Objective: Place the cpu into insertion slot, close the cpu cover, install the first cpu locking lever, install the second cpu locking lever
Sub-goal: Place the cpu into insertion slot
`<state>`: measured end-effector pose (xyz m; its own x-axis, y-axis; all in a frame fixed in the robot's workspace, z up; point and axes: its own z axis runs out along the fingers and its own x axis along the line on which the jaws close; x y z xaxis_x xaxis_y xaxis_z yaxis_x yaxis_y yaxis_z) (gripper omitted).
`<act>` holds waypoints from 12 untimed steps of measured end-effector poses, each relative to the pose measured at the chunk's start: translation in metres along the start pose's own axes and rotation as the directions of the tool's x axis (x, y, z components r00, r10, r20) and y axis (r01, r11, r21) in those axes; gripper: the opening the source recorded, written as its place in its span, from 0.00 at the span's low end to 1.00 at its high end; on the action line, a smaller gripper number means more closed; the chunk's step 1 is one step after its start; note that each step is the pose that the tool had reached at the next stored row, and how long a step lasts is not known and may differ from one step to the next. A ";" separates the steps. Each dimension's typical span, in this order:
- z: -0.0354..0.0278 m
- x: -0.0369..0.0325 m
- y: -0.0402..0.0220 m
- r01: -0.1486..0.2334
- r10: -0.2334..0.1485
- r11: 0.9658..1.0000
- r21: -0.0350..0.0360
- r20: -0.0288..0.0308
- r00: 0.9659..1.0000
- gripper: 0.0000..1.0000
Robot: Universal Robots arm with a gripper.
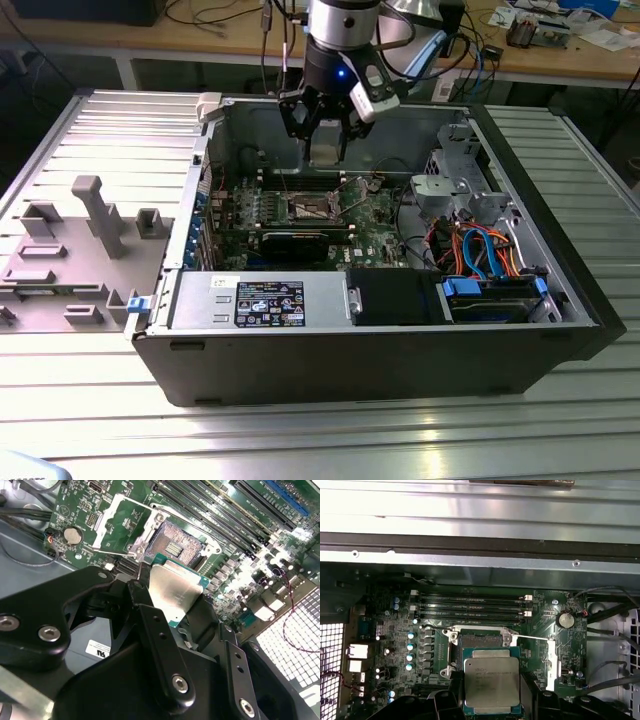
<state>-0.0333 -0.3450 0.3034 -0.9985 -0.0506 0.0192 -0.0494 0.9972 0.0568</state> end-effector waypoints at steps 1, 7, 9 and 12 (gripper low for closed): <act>0.0008 0.0000 0.0000 0.000 0.000 1.000 0.000 0.000 1.000 0.54; 0.0043 0.0002 -0.0001 0.001 0.000 0.999 0.043 -0.002 1.000 0.54; 0.0057 0.0002 -0.0002 0.001 -0.001 0.999 0.046 -0.002 1.000 0.54; 0.0065 0.0013 -0.0002 0.001 -0.001 0.999 0.044 -0.002 1.000 0.54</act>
<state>-0.0347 -0.3449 0.2970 -0.9985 -0.0512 0.0214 -0.0510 0.9986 0.0129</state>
